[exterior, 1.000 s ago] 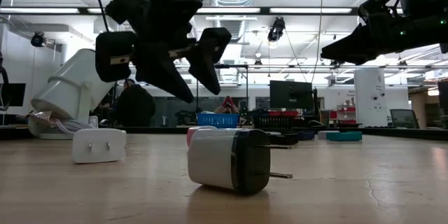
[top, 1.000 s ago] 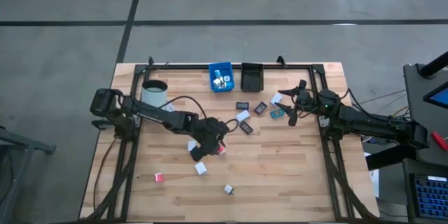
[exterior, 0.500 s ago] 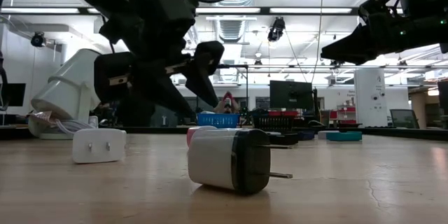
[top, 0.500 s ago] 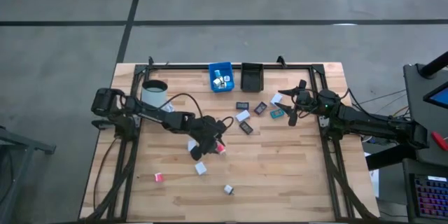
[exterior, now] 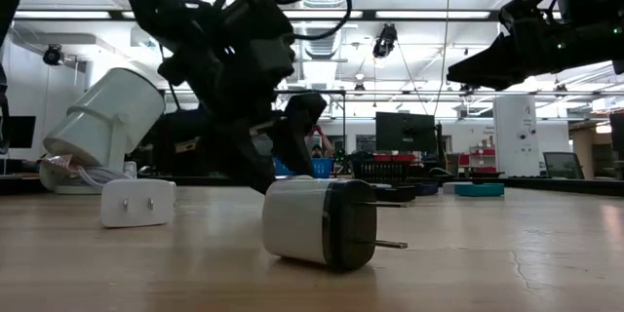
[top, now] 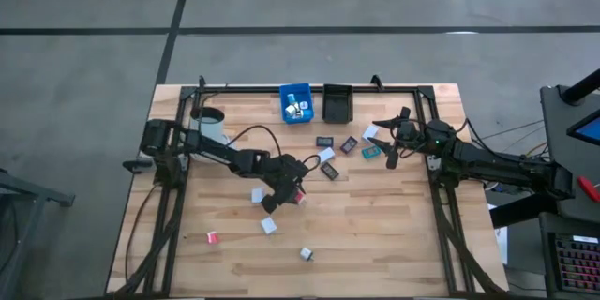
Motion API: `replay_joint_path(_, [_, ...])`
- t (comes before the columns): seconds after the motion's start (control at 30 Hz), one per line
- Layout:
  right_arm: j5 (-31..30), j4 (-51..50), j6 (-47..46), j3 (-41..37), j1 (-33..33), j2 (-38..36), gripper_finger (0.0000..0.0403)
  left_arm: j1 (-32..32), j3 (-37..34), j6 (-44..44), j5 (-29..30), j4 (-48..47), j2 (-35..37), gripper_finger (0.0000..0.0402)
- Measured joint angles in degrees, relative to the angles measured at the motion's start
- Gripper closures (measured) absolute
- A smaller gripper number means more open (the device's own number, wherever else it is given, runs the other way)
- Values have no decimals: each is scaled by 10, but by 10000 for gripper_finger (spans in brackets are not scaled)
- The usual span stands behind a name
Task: Pick & Place Office items
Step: Put the right small red adapter into the blue basket
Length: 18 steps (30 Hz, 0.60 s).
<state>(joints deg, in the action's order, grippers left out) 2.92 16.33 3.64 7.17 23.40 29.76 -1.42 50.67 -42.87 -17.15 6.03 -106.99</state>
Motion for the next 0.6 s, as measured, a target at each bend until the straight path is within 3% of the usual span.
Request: replay_joint_path(0.6, [0, 0, 0, 0, 0, 0, 147, 3, 0, 26, -4, 4, -10, 198])
